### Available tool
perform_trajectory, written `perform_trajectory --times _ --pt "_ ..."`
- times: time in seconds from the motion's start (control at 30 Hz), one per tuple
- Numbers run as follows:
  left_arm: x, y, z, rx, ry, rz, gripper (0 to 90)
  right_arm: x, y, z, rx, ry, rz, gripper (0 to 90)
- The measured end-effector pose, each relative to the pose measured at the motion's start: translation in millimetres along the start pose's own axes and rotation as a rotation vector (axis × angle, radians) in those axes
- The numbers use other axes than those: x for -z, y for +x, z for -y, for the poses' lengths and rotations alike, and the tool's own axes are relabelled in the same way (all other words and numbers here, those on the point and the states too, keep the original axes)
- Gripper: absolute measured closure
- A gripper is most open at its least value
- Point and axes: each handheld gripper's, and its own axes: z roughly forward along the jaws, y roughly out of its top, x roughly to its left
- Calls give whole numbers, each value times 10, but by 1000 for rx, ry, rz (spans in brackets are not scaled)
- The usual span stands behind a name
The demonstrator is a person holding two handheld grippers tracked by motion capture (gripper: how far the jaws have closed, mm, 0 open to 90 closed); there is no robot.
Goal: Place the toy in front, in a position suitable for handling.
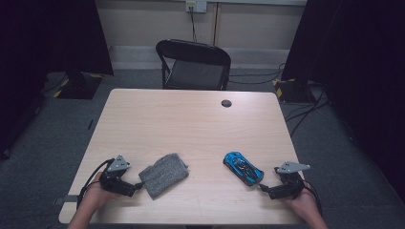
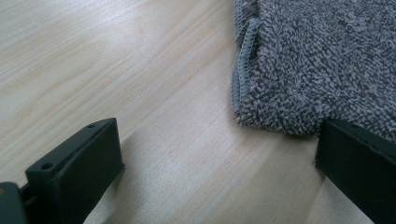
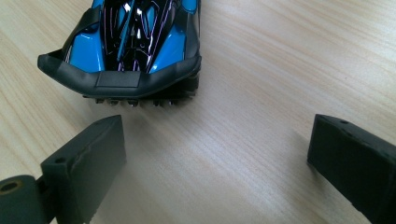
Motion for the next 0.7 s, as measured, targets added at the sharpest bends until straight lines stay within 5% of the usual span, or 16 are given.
perform_trajectory --times 0.17,0.27,0.4,0.53,0.7 --pt "27 14 -2 16 -1 -4 29 2 0 2 1 0 0 38" --pt "65 31 -17 50 -5 11 156 12 3 13 2 -1 -3 37" --pt "90 14 -44 34 22 23 170 21 1 19 6 -1 -7 38" --pt "156 -57 -132 -25 9 6 175 33 -18 -2 3 15 -9 86" --pt "204 -133 -207 -50 -14 17 174 58 -34 -40 -7 28 -24 151"
